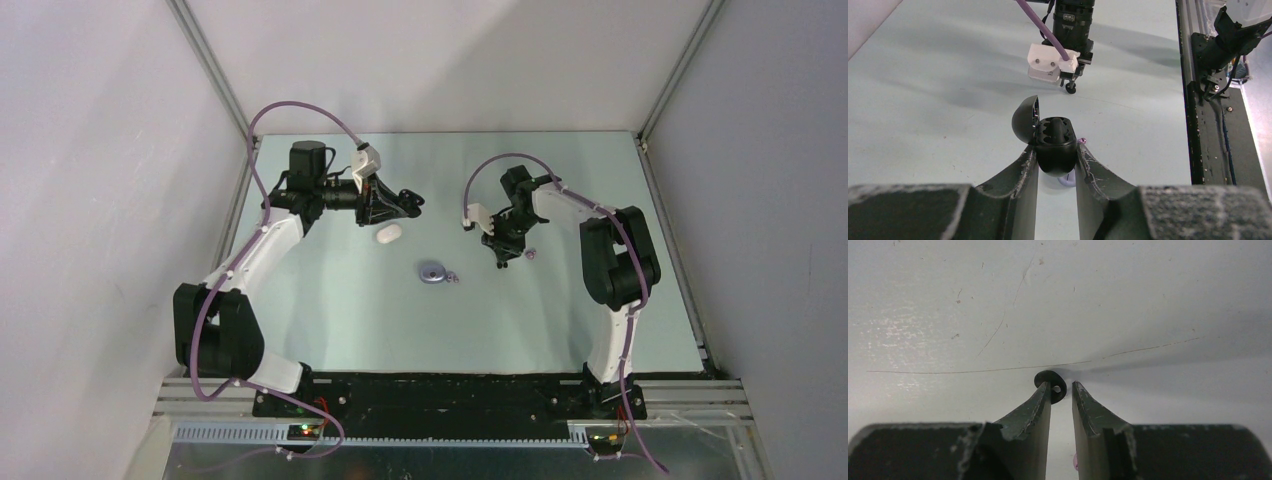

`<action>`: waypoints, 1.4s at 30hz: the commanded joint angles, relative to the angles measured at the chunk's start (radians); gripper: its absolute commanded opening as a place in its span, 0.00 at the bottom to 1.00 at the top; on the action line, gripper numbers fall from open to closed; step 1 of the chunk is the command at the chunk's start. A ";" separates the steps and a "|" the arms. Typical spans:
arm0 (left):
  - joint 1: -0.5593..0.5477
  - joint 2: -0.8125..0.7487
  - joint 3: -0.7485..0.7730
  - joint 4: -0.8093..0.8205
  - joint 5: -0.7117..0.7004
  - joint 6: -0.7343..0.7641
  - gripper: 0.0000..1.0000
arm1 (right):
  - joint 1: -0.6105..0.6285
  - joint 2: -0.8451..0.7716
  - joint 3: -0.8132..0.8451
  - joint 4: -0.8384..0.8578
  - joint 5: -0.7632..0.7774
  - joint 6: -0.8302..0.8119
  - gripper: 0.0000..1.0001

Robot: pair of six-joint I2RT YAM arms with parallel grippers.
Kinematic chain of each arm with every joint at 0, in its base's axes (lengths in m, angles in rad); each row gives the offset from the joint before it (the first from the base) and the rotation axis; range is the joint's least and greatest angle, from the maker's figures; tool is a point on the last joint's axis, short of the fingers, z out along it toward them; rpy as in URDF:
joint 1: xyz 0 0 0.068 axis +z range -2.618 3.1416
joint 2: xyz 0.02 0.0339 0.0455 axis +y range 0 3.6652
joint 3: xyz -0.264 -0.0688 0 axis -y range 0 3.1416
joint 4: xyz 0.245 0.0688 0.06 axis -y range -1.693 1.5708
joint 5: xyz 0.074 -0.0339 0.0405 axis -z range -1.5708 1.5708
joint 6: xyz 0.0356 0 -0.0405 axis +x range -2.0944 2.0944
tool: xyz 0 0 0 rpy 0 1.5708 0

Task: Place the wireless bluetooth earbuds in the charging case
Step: Pick up the earbud from the center of the board.

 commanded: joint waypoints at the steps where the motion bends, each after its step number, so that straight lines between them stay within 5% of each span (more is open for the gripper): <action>1: 0.006 -0.015 -0.008 0.025 0.006 0.003 0.00 | 0.015 -0.015 -0.021 -0.047 -0.021 -0.011 0.26; 17: 0.005 -0.013 -0.008 0.033 0.007 -0.003 0.00 | 0.014 -0.024 -0.020 -0.073 -0.037 -0.006 0.00; 42: 0.006 -0.006 -0.017 0.070 0.006 -0.038 0.00 | 0.098 -0.097 -0.021 -0.022 0.025 0.120 0.00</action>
